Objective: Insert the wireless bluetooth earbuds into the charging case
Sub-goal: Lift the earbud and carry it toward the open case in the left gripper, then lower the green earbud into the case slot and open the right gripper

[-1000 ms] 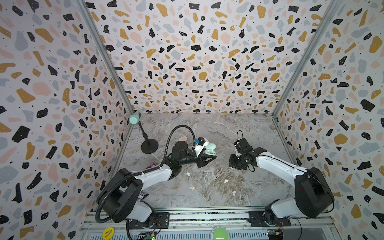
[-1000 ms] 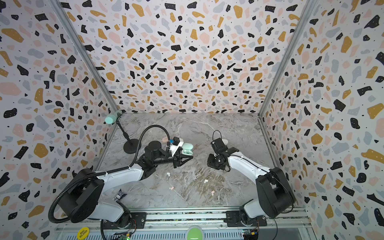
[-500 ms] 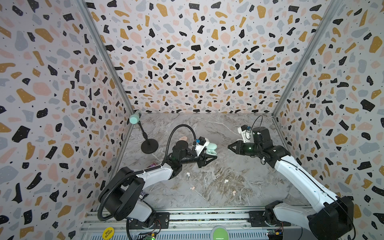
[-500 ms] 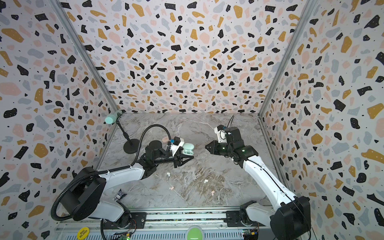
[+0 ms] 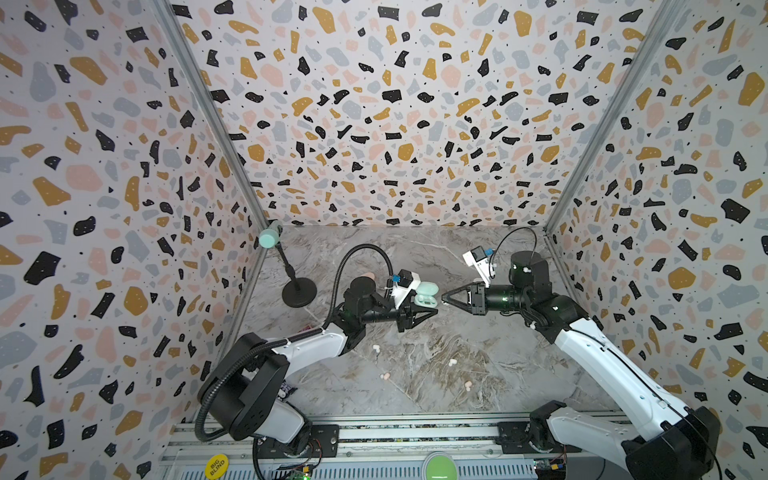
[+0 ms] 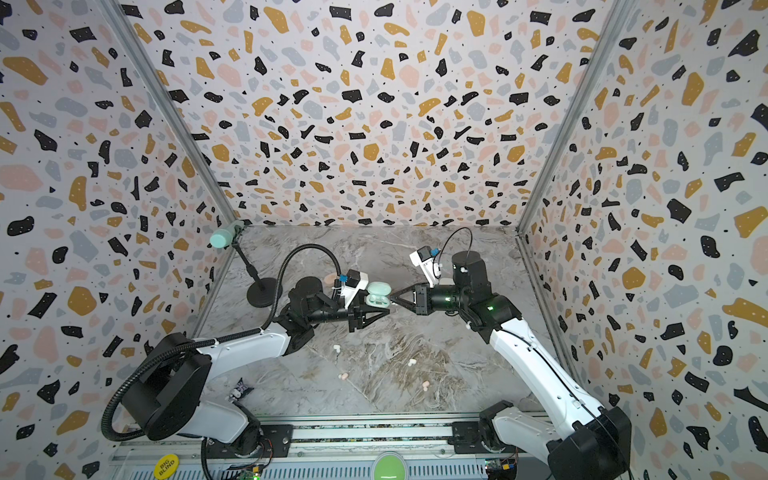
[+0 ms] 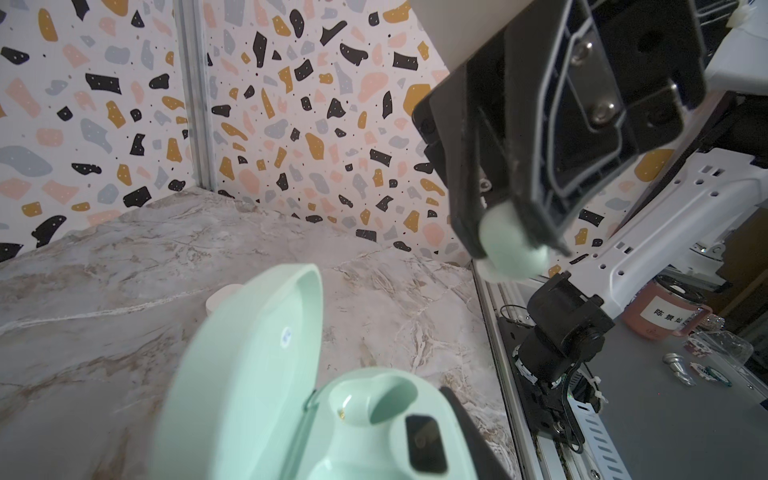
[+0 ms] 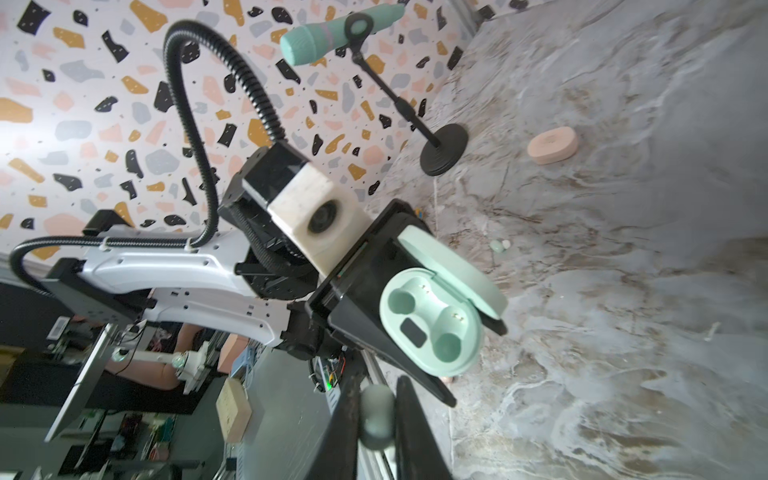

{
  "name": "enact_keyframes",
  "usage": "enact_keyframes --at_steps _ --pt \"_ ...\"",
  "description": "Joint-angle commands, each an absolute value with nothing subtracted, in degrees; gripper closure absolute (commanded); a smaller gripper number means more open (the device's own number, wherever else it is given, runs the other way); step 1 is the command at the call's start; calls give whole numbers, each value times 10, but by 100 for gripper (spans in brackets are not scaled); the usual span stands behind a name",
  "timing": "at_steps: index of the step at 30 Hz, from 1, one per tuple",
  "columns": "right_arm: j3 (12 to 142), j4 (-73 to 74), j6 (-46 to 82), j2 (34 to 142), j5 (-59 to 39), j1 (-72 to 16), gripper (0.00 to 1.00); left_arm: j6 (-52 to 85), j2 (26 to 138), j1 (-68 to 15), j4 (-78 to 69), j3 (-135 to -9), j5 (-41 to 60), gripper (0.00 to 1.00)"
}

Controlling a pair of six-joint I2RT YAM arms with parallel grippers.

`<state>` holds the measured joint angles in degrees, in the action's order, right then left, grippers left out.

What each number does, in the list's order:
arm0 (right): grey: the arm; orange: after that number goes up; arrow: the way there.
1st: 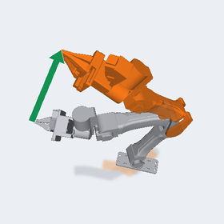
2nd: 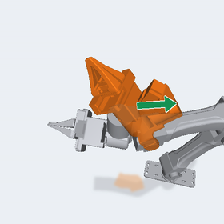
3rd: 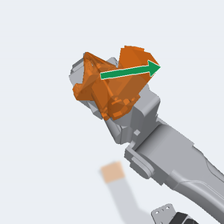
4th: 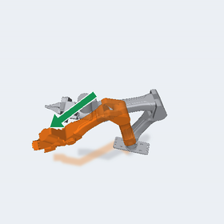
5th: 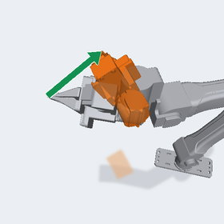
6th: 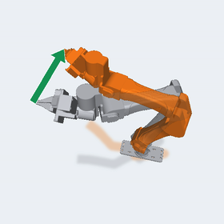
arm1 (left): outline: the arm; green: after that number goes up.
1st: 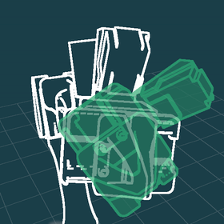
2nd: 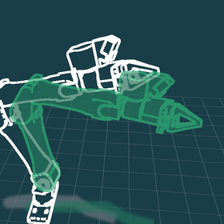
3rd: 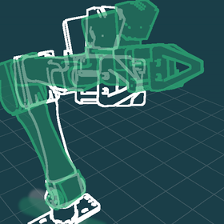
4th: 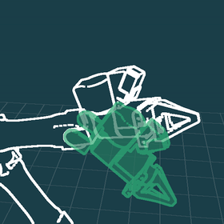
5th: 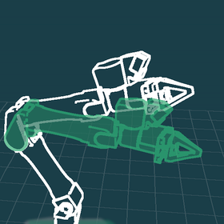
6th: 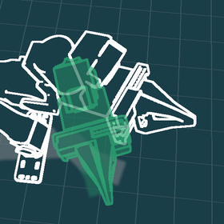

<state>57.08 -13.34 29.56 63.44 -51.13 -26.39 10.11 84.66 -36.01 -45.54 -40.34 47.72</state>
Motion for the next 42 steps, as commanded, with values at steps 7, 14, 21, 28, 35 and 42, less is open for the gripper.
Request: enact_keyframes --at_steps 7,14,21,28,35,42 --pt "567 -77 315 637 -538 -279 91 107 829 -376 -531 -418 496 100" --pt "564 -69 320 643 -534 -284 91 97 813 -387 -522 -420 496 100" --pt "559 -69 324 646 -525 -286 91 78 798 -392 -497 -424 497 100" --pt "555 -73 327 645 -519 -291 91 75 791 -394 -498 -417 494 100" --pt "560 -101 317 646 -507 -293 87 74 788 -394 -499 -415 492 100" --pt "572 -125 308 646 -493 -294 75 73 783 -394 -500 -412 489 100"
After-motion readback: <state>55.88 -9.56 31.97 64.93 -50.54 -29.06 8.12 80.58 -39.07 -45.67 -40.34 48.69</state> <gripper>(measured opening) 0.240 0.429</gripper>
